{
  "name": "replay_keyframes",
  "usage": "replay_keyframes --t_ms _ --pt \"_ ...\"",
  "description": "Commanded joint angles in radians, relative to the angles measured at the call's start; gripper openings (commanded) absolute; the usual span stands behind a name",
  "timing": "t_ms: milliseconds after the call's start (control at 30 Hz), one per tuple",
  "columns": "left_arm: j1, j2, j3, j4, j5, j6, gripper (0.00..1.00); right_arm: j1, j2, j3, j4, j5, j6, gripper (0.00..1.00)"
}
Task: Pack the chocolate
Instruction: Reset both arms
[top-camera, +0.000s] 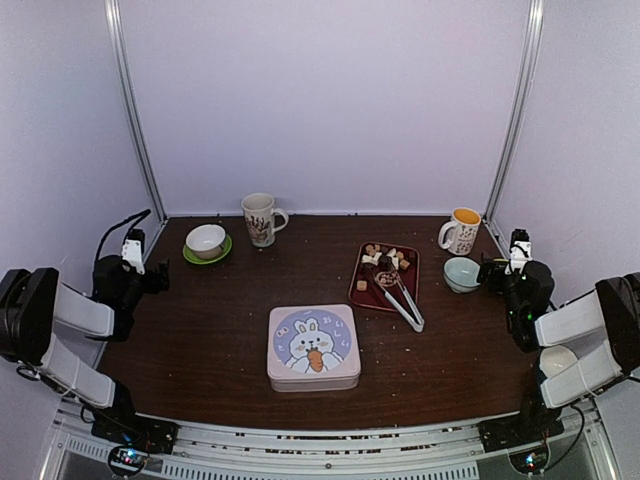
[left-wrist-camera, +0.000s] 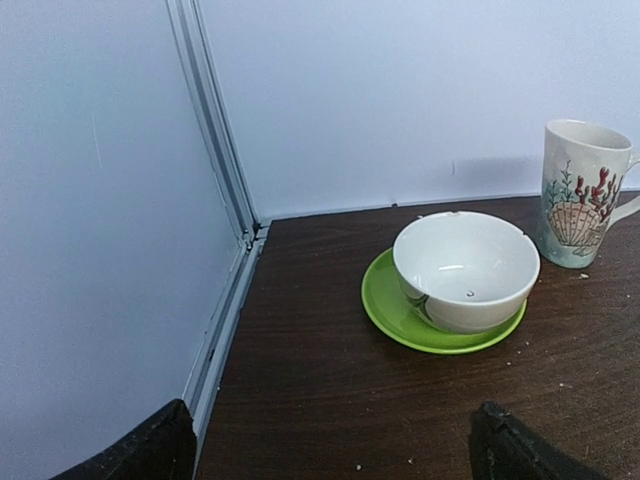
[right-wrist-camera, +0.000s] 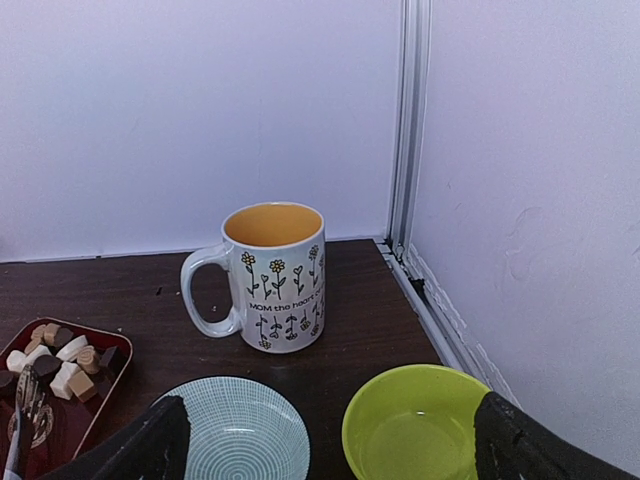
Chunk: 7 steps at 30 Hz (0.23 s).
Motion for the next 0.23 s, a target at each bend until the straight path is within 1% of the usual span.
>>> replay_keyframes --t_ms 0,200 --pt "0.006 0.002 0.021 0.050 0.020 0.018 0.98 -0.002 -0.001 0.014 0.016 -0.016 -0.010 1.00" --pt "0.005 0.002 0.022 0.051 0.018 0.018 0.98 -0.002 -0.001 0.015 0.016 -0.015 -0.009 1.00"
